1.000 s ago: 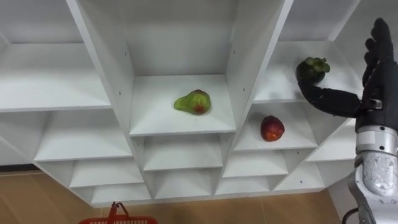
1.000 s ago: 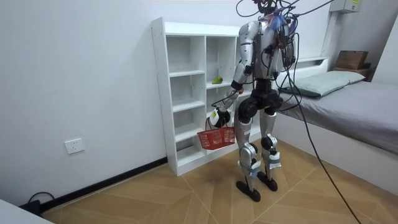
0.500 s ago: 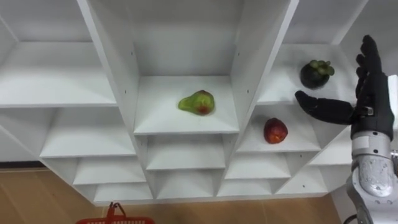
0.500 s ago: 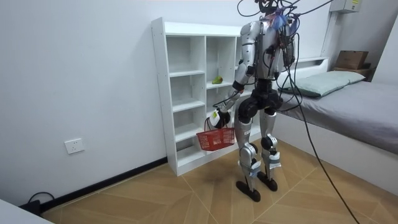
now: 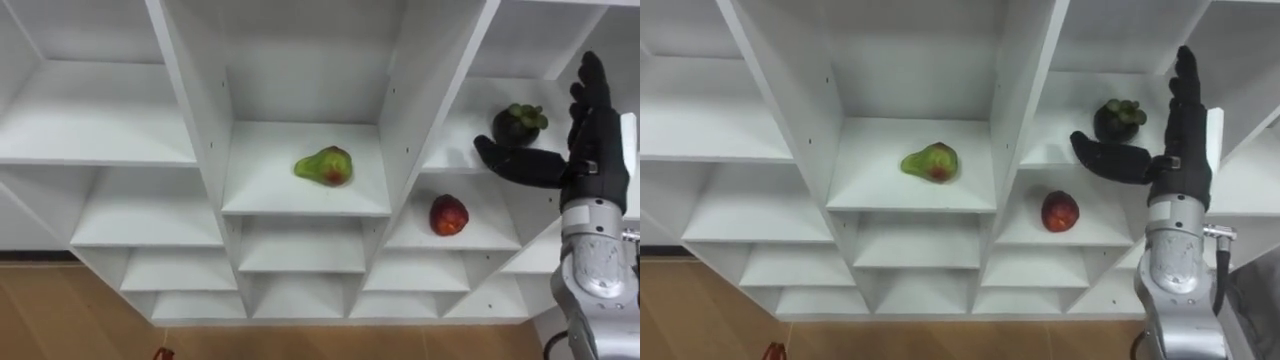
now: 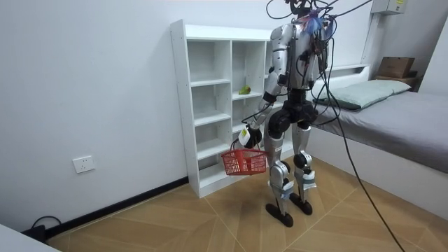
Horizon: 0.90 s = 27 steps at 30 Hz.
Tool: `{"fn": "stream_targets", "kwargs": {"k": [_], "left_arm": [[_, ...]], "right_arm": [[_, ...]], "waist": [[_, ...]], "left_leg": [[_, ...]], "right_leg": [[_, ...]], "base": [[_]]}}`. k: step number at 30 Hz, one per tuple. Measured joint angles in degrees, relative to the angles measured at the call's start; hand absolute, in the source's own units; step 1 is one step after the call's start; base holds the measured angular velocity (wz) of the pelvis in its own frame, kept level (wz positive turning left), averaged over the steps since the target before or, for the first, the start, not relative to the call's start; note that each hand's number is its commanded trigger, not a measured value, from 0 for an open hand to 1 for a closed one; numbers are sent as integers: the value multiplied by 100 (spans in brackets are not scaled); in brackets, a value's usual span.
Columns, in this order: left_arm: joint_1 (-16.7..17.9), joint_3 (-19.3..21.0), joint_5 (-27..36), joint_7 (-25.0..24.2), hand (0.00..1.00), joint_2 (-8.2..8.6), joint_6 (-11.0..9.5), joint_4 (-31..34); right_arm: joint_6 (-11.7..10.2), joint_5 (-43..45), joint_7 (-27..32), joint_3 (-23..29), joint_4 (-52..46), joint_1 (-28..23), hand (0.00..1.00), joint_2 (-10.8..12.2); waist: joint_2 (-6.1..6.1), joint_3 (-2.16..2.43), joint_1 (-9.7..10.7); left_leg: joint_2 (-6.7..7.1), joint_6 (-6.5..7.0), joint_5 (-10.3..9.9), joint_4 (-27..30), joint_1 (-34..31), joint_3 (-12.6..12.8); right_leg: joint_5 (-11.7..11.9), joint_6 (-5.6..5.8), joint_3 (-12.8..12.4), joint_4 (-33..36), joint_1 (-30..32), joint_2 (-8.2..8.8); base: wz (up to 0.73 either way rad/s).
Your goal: Collect fruits from the closet
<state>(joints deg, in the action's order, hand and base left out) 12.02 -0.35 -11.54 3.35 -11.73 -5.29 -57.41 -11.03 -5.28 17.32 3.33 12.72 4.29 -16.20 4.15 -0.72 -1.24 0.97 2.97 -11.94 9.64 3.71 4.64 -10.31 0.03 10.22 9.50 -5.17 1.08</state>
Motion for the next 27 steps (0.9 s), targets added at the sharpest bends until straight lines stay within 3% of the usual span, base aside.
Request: {"fn": "stream_targets", "kwargs": {"k": [10, 17, 27], "left_arm": [[7, 8, -719, -284, 100, -7, 228, 131], [-6, 6, -714, -405, 100, -6, 298, 128], [13, 11, -774, -600, 100, -2, 409, 294]], "right_arm": [[1, 8, -54, 3, 165, 380, 0, -1], [17, 1, -136, 3, 416, 392, 0, -1], [163, -3, -590, 6, 672, 496, 0, -89]], "waist": [[-4, 0, -60], [-79, 43, -62], [-81, 36, -61]], "left_leg": [[0, 0, 0, 9, -19, -4], [9, 1, 0, 31, 1, -75], [29, 5, 3, 161, -135, -114]], "right_leg": [[0, 0, 7, -1, 10, 1], [0, 0, 9, -5, -48, 12], [-1, 0, 11, 14, 14, 48]], "base": [[0], [4], [2]]}}
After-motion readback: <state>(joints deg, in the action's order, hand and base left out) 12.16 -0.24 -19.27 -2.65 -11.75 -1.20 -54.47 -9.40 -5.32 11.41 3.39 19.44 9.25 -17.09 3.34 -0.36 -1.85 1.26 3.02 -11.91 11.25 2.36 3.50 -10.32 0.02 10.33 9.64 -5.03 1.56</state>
